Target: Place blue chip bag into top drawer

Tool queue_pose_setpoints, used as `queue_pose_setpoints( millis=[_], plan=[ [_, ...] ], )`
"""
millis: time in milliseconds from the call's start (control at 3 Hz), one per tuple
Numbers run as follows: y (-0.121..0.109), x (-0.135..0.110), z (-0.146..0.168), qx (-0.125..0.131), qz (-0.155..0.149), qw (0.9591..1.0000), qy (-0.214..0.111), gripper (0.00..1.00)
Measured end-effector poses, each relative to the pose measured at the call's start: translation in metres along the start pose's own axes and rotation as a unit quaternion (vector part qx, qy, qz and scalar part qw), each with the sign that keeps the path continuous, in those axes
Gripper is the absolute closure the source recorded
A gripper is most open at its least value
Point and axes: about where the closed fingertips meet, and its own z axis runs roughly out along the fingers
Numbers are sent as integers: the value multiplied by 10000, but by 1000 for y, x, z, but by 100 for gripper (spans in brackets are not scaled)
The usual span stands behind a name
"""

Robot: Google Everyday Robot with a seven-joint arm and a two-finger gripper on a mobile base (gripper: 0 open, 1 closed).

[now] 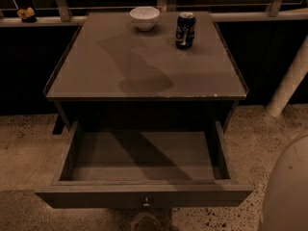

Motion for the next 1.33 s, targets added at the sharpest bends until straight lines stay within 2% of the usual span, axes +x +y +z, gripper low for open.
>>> queue_pose_setpoints(
  millis=[333, 667, 1000, 1333],
  plan=[
    [0, 0, 0, 1, 0, 10000, 0, 100],
    [5, -3, -15, -77, -6, 9999, 117, 100],
    [13, -10, -70, -117, 39, 9992, 380, 100],
    [39, -24, -140, -432, 82, 9973, 591, 100]
  ],
)
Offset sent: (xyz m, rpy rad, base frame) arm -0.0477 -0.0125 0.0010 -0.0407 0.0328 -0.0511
